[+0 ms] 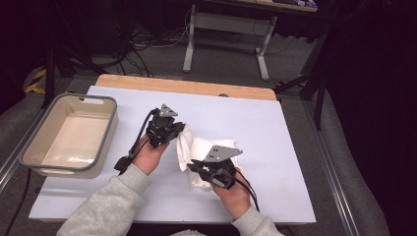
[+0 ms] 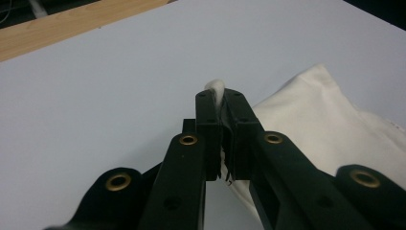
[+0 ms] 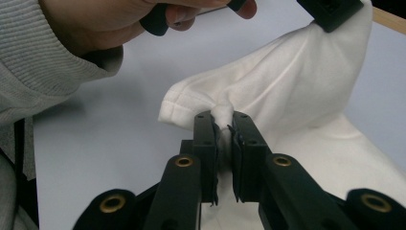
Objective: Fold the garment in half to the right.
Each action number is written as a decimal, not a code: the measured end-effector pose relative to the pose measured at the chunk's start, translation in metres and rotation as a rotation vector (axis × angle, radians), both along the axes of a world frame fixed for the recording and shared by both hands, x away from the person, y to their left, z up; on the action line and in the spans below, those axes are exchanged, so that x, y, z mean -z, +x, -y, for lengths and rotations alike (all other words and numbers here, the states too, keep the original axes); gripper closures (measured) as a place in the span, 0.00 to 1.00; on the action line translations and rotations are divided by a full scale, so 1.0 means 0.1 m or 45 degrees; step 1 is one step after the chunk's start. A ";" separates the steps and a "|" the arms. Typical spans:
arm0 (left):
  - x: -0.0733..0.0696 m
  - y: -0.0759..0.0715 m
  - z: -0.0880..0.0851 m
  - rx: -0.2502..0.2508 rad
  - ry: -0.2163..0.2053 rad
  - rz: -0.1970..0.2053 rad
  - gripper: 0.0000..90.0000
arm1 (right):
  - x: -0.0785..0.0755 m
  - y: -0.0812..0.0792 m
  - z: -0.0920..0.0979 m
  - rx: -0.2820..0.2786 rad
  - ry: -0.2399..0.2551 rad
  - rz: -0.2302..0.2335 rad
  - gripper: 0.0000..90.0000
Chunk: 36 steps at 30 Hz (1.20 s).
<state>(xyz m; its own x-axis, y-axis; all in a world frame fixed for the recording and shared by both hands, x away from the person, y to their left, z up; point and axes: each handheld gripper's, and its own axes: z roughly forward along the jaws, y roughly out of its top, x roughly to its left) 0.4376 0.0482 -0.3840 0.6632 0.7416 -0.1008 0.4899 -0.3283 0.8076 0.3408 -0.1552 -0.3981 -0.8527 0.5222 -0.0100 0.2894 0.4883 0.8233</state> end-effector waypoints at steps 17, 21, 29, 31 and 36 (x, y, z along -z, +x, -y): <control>0.02 -0.01 0.54 0.111 -0.027 0.023 0.95 | 0.09 -0.15 0.48 0.142 0.004 -0.042 0.91; 0.05 -0.01 0.64 0.138 -0.024 0.016 0.95 | 0.11 -0.19 0.55 0.164 0.002 -0.054 0.91; 0.12 0.05 0.82 0.180 -0.011 -0.020 0.95 | 0.19 -0.20 0.68 0.217 0.003 -0.105 0.91; 0.15 0.06 0.87 0.187 -0.003 -0.028 0.95 | 0.20 -0.20 0.72 0.230 0.007 -0.121 0.91; 0.20 0.08 0.92 0.195 -0.013 -0.044 0.94 | 0.24 -0.21 0.79 0.254 0.003 -0.152 0.90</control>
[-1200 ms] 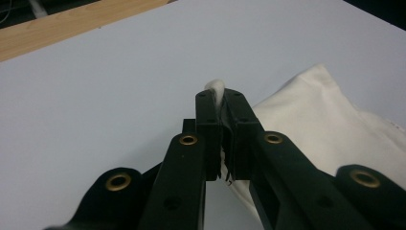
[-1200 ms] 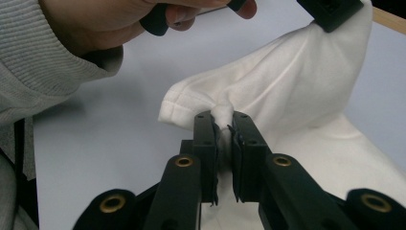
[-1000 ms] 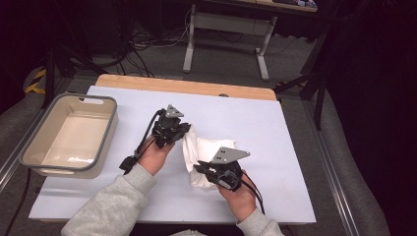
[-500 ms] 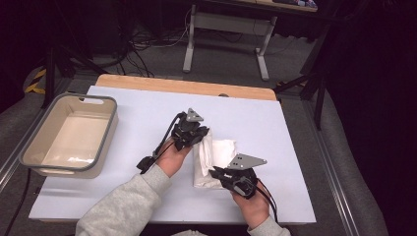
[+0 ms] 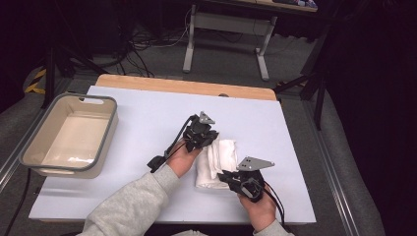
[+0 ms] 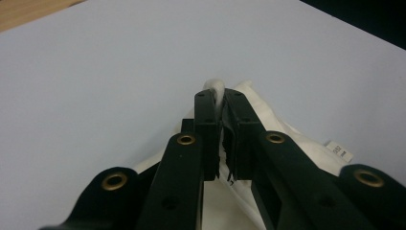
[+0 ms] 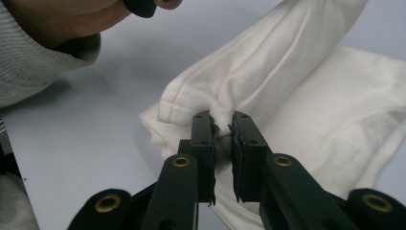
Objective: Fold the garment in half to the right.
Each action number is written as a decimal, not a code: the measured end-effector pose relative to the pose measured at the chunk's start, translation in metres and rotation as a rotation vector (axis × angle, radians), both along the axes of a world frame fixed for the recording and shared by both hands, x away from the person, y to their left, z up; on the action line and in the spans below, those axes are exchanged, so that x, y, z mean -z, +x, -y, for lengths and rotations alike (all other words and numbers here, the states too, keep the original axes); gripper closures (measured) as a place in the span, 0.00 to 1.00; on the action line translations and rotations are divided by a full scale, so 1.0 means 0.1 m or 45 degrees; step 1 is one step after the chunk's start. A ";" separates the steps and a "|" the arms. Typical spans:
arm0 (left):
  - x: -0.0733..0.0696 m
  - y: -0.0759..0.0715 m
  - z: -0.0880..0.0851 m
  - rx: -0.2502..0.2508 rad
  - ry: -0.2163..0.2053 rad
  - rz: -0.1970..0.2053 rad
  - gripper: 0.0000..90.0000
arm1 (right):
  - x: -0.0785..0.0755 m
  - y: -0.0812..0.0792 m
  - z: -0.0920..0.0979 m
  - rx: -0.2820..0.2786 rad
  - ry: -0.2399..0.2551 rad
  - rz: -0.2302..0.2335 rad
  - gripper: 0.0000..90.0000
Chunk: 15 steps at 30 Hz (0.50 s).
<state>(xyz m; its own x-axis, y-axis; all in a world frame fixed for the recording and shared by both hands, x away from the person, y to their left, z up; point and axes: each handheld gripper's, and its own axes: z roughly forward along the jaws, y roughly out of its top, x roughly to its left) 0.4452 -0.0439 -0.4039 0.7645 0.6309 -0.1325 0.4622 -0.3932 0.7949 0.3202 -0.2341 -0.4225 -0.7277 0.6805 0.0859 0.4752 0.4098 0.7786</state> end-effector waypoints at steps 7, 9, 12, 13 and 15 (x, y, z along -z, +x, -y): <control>-0.07 -0.03 -0.09 -0.004 -0.030 0.001 0.68 | 0.03 0.03 0.18 0.024 0.046 -0.064 0.58; -0.11 -0.05 -0.16 -0.017 -0.033 0.023 0.64 | -0.01 0.04 0.25 0.041 0.076 -0.046 0.42; -0.13 -0.07 -0.28 -0.032 -0.058 0.029 0.61 | -0.10 0.02 0.31 0.068 0.082 0.009 0.33; -0.13 -0.08 -0.32 -0.035 -0.065 0.020 0.61 | -0.12 0.02 0.32 0.073 0.087 0.027 0.33; -0.12 -0.10 -0.40 -0.033 -0.059 0.014 0.61 | -0.18 0.03 0.35 0.077 0.103 0.058 0.34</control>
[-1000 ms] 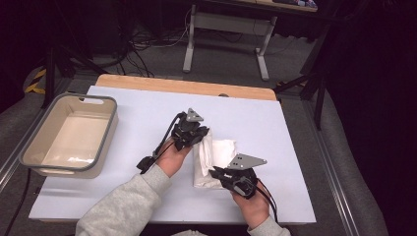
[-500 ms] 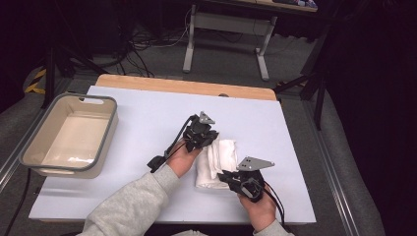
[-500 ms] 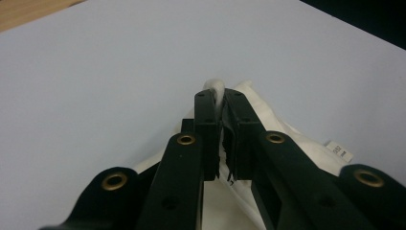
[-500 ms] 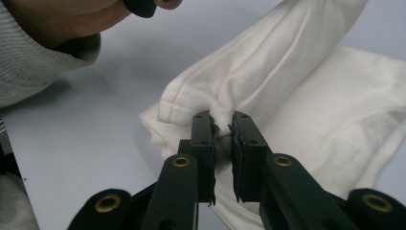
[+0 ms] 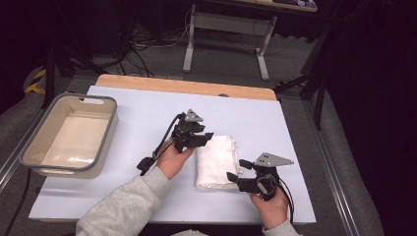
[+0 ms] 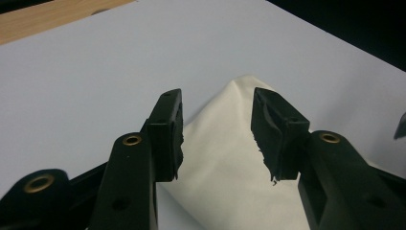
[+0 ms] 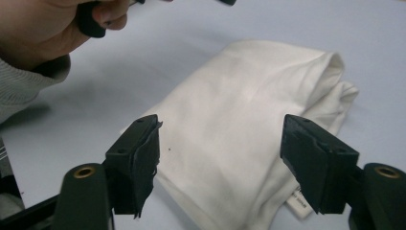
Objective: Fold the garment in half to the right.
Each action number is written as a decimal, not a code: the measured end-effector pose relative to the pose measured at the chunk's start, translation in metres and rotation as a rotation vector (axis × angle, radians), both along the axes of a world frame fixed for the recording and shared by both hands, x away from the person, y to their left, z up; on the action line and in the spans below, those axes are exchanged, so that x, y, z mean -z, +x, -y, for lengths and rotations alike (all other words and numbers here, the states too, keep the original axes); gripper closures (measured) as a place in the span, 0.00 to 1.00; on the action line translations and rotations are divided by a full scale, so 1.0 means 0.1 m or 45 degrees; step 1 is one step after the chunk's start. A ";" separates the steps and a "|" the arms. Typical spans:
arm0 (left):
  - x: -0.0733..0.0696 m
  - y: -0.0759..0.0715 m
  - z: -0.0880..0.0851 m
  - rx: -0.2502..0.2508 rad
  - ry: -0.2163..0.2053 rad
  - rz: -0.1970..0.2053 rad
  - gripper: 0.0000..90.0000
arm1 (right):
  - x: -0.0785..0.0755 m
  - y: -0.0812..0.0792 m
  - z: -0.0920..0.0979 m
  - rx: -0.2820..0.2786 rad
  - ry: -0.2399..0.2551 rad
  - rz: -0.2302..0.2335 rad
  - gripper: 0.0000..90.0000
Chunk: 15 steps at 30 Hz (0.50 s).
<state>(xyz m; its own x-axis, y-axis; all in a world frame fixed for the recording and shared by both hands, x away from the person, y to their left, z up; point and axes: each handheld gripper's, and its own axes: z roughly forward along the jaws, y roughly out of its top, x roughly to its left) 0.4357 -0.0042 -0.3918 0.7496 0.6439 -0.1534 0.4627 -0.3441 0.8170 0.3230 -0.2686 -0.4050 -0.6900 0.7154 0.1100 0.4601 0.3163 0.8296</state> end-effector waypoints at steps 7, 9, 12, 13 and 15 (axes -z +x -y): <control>0.02 -0.08 -0.23 0.016 0.009 0.000 0.66 | 0.00 0.21 0.00 0.046 -0.056 0.004 0.48; 0.03 -0.09 -0.28 0.015 0.007 -0.018 0.67 | 0.03 0.30 0.00 0.055 -0.072 -0.013 0.52; 0.05 -0.12 -0.37 0.031 0.020 -0.016 0.70 | 0.08 0.42 -0.01 0.062 -0.097 -0.038 0.58; 0.06 -0.14 -0.39 0.035 0.025 -0.020 0.70 | 0.10 0.46 -0.02 0.063 -0.107 -0.049 0.60; 0.09 -0.17 -0.41 0.041 0.039 -0.032 0.71 | 0.14 0.53 -0.02 0.066 -0.117 -0.066 0.60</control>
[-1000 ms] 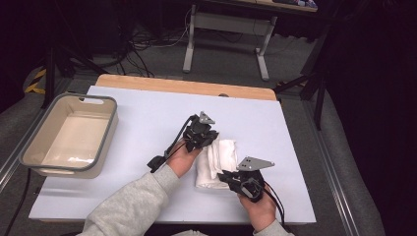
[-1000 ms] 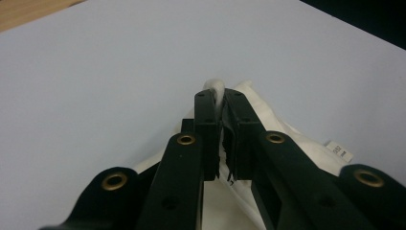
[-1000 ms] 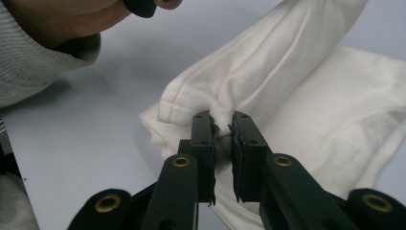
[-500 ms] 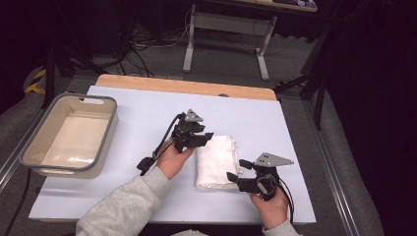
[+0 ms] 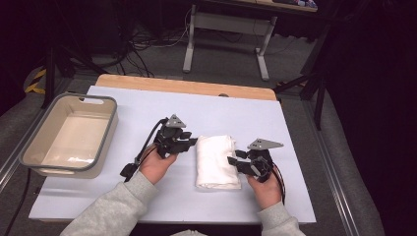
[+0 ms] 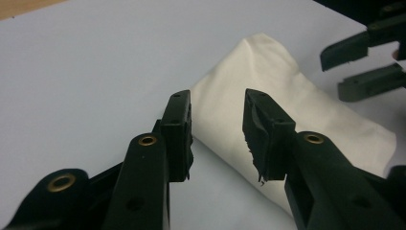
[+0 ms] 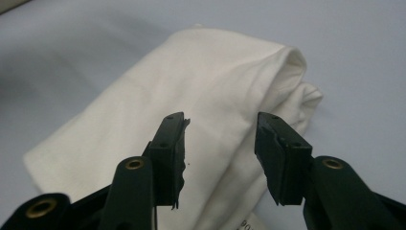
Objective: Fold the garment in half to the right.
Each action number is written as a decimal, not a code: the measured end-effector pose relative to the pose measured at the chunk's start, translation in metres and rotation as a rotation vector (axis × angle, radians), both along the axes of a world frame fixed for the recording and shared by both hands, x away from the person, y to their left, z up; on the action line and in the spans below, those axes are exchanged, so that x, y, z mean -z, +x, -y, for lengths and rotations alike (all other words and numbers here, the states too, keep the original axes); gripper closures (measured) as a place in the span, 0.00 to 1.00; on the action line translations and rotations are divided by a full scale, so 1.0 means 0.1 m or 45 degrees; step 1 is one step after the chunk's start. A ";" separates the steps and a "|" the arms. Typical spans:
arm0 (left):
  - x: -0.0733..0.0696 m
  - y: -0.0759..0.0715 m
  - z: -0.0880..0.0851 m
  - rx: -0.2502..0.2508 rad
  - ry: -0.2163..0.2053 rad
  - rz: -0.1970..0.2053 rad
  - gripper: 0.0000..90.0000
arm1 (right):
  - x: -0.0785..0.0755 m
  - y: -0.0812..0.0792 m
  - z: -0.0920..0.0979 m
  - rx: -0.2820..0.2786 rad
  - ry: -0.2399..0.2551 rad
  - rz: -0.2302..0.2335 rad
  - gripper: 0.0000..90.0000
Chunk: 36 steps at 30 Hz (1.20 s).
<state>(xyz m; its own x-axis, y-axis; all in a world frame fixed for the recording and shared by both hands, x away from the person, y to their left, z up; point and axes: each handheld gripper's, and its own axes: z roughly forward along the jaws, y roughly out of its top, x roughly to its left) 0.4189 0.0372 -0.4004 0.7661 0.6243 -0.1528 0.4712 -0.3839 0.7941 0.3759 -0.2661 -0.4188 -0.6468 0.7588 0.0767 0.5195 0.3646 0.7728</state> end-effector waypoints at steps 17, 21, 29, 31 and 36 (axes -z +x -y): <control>0.11 -0.11 -0.05 0.047 0.076 -0.026 0.72 | 0.11 0.23 -0.12 -0.038 -0.041 -0.093 0.94; 0.12 -0.11 -0.05 0.046 0.075 -0.032 0.72 | -0.04 0.15 -0.10 -0.052 -0.025 -0.056 0.95; 0.14 -0.12 -0.02 0.053 0.079 -0.039 0.71 | -0.04 0.18 0.04 -0.015 -0.019 -0.108 0.91; 0.14 -0.12 -0.02 0.063 0.085 -0.039 0.71 | 0.04 0.24 0.05 0.016 -0.043 -0.142 0.89; 0.12 -0.13 -0.03 0.064 0.076 -0.040 0.71 | 0.04 0.25 0.09 0.061 -0.086 -0.122 0.76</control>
